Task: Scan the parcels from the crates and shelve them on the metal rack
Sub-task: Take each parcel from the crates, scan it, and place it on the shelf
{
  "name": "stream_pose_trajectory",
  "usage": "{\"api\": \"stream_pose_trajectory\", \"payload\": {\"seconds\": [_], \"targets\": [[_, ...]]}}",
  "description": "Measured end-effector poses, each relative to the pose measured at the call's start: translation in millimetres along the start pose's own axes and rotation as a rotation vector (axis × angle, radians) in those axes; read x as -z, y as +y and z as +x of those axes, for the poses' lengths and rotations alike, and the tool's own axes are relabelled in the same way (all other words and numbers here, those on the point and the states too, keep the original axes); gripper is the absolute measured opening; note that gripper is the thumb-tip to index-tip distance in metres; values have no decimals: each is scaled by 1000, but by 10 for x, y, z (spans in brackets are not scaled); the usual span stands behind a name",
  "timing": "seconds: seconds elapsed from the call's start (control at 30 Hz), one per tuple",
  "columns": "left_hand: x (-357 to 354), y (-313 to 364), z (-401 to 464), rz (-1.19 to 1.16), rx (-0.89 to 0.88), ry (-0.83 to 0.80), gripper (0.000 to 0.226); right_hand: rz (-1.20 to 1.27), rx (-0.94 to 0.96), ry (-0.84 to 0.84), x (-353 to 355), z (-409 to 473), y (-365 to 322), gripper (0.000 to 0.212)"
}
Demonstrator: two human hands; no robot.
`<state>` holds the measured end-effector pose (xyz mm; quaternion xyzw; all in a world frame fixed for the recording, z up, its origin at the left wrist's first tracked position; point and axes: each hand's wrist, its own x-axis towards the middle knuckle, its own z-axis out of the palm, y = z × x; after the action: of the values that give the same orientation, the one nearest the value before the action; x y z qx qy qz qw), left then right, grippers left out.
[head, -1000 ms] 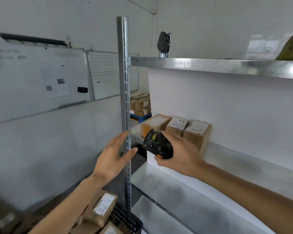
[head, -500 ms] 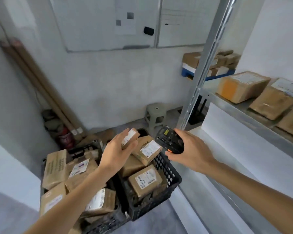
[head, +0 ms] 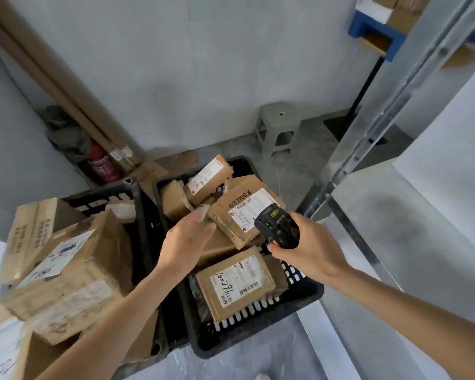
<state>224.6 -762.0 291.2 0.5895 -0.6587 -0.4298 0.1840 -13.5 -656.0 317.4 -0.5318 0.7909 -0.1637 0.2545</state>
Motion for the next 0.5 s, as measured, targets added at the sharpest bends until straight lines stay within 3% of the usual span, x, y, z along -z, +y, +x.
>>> {"api": "stream_pose_trajectory", "payload": {"seconds": [0.5], "targets": [[-583,-102,1235,182,-11,-200,62,166,-169,-17,-696,655,182,50]]}}
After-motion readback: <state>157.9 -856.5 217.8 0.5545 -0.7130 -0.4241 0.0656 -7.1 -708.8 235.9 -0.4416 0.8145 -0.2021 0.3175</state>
